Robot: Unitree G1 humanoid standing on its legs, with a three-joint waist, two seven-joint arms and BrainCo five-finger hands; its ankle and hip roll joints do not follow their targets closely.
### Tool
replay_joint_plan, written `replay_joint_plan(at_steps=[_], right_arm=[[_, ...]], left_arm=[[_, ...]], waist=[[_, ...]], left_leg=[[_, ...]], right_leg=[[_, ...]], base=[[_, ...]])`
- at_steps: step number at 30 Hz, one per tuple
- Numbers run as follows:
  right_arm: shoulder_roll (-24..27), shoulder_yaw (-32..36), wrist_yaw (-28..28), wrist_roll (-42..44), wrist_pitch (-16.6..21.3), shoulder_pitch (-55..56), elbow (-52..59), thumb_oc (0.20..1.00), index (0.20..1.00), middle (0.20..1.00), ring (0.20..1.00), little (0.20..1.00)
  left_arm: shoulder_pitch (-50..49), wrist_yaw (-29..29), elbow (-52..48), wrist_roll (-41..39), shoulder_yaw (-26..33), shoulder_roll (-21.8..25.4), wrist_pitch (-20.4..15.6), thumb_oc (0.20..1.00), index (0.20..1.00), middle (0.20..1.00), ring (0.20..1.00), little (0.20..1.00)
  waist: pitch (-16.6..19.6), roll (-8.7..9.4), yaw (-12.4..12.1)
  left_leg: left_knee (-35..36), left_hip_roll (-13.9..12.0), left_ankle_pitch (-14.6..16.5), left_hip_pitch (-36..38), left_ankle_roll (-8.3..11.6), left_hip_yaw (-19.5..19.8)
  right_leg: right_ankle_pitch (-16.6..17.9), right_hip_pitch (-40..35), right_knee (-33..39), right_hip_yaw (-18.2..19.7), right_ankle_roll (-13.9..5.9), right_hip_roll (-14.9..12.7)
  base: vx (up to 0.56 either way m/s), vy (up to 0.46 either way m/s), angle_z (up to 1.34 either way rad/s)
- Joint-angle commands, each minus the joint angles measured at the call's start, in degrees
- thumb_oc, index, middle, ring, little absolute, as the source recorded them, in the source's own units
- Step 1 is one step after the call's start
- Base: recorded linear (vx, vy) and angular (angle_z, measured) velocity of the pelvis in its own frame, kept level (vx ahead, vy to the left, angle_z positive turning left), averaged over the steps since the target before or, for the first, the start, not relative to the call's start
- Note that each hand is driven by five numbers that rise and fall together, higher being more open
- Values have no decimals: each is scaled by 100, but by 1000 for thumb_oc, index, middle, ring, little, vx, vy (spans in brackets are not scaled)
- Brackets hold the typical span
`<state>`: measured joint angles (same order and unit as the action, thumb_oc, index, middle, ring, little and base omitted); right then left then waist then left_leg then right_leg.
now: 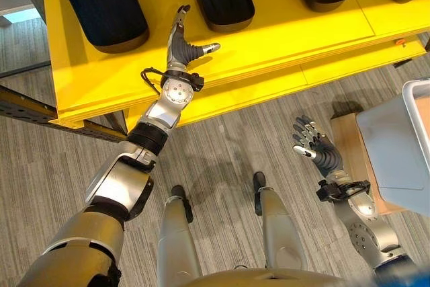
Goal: Move parts from the plastic box to the shelf.
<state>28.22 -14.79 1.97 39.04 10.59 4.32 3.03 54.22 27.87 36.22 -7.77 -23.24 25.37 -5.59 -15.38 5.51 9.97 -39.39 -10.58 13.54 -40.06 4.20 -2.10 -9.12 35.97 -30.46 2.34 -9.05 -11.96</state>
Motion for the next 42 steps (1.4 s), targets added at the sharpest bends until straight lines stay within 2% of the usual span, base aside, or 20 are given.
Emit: replay_joint_plan(at_steps=[1,8,9,10,11,12,13,14,15,25,26,27,41,42], right_arm=[[437,59,-25,-75,370,89,289,1000,1000,1000,1000,1000],[497,42,-20,-56,379,140,321,1000,1000,1000,1000,1000],[514,42,-23,-57,379,155,316,1000,1000,1000,1000,1000],[524,35,-30,-69,373,151,321,1000,1000,1000,1000,1000],[534,31,-44,-60,375,160,316,1000,1000,1000,1000,1000],[537,22,-47,-65,370,179,315,1000,1000,1000,1000,1000],[535,28,-47,-65,371,172,319,1000,1000,1000,1000,1000],[559,17,-51,-73,366,179,310,1000,1000,1000,1000,1000],[564,13,-53,-75,365,177,316,1000,1000,1000,1000,1000],[602,30,-80,-95,392,191,345,1000,1000,1000,1000,1000],[603,38,-82,-95,387,185,348,1000,1000,1000,1000,1000],[608,31,-80,-92,384,193,342,1000,1000,1000,1000,1000],[629,30,-122,-85,368,221,382,1000,1000,1000,1000,1000],[632,39,-129,-94,357,208,386,1000,1000,1000,1000,1000]], left_arm=[[468,210,296,-15,111,33,-302,1000,1000,1000,1000,1000],[548,312,642,-224,225,85,-325,1000,1000,1000,1000,1000],[549,310,682,-291,232,75,-345,1000,1000,1000,1000,1000],[616,332,777,-450,258,80,-385,1000,1000,1000,1000,1000],[635,345,866,-611,301,84,-418,1000,1000,1000,1000,1000],[628,356,903,-668,323,72,-425,1000,1000,1000,1000,1000],[637,356,901,-668,323,75,-426,1000,1000,1000,1000,1000],[638,386,973,-820,391,93,-462,1000,1000,1000,1000,1000],[627,398,965,-841,411,97,-463,1000,1000,1000,1000,1000],[546,452,1056,-1155,629,181,-560,1000,1000,1000,1000,1000],[543,458,1084,-1178,645,199,-563,1000,1000,1000,1000,1000],[524,457,1085,-1195,655,198,-563,1000,1000,1000,1000,1000],[93,556,787,-1413,949,123,-662,1000,1000,1000,1000,1000],[31,561,738,-1405,981,121,-662,1000,1000,1000,1000,1000]], waist=[[271,-179,-3],[313,-151,15],[321,-156,15],[330,-142,22],[342,-135,22],[351,-137,19],[345,-129,24],[353,-124,15],[355,-122,13],[361,-96,-6],[356,-87,-2],[360,-96,-12],[298,-78,-72],[276,-71,-78]], left_leg=[[404,-466,-770,41,300,413],[341,-463,-758,-55,299,406],[264,-492,-561,-2,336,420],[332,-475,-751,-78,298,409],[312,-481,-751,-109,298,417],[222,-507,-553,-54,335,424],[292,-485,-745,-118,297,412],[208,-515,-535,-54,335,415],[195,-517,-532,-63,333,418],[177,-508,-533,-108,342,412],[250,-482,-731,-175,302,405],[164,-503,-530,-115,341,415],[112,-474,-507,-132,312,420],[180,-445,-698,-191,272,412]], right_leg=[[510,-58,-192,143,-27,-253],[514,51,-247,173,-30,-250],[337,6,-334,174,-52,-241],[523,94,-264,175,-34,-241],[525,130,-274,187,-33,-236],[351,80,-364,189,-52,-231],[527,136,-283,190,-33,-236],[338,92,-381,201,-54,-226],[334,103,-395,206,-54,-225],[307,149,-433,205,-54,-238],[492,206,-352,210,-36,-249],[305,154,-455,210,-54,-242],[278,197,-546,212,-19,-261],[451,250,-474,218,2,-264]], base=[[0,0,0],[12,1,0],[-7,14,-4],[-7,18,-4],[0,0,0],[0,0,0],[85,7,-2],[0,0,0],[91,21,-2],[-8,2,0],[0,0,0],[0,0,0],[1,1,0],[0,0,0]])
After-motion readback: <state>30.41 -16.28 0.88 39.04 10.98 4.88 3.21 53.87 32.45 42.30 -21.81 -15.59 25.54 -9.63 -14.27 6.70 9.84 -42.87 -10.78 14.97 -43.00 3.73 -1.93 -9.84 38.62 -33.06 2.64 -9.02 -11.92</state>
